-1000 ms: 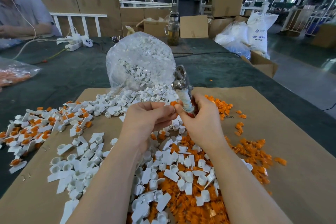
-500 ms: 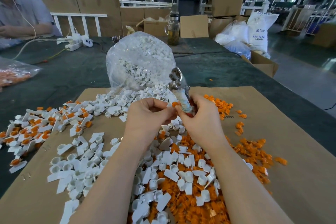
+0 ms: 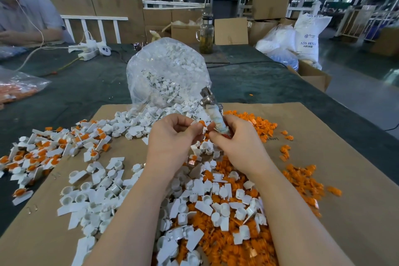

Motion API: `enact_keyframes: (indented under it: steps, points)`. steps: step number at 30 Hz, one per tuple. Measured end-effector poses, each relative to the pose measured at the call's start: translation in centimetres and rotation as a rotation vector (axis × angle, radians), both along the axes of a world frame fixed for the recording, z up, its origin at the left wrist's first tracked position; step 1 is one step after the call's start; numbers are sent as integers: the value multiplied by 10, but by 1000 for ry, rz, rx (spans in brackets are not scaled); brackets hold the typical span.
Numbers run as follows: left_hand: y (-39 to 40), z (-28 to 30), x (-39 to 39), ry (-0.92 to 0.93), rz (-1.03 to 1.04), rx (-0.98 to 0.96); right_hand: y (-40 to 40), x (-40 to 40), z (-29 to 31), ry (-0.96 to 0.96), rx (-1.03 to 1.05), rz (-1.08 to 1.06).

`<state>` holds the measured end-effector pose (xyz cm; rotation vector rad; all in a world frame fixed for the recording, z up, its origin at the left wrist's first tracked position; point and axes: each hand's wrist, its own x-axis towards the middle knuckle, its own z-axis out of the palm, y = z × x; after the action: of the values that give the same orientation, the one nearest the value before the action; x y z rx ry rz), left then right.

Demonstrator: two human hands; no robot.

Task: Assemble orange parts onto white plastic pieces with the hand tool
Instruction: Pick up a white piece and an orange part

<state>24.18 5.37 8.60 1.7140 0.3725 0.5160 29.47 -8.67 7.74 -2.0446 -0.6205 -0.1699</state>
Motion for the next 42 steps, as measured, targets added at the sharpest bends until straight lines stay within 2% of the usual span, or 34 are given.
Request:
enact_keyframes:
  steps: [6,15,36,39,42]
  points:
    - [5,2,-1,-89,13,-123,-10,0,3,123,-96,101]
    - [13,1,0,-158,-20,-111,-14,-3,10,240,-210,248]
    - [14,1,-2,-224,-84,-214,-4,-3,3,158,-260,218]
    - [14,1,-2,-192,-76,-279,-3,-1,-2,114,-268,191]
    - [16,1,-2,-145,-41,-509,-2,1,-6,59,-262,135]
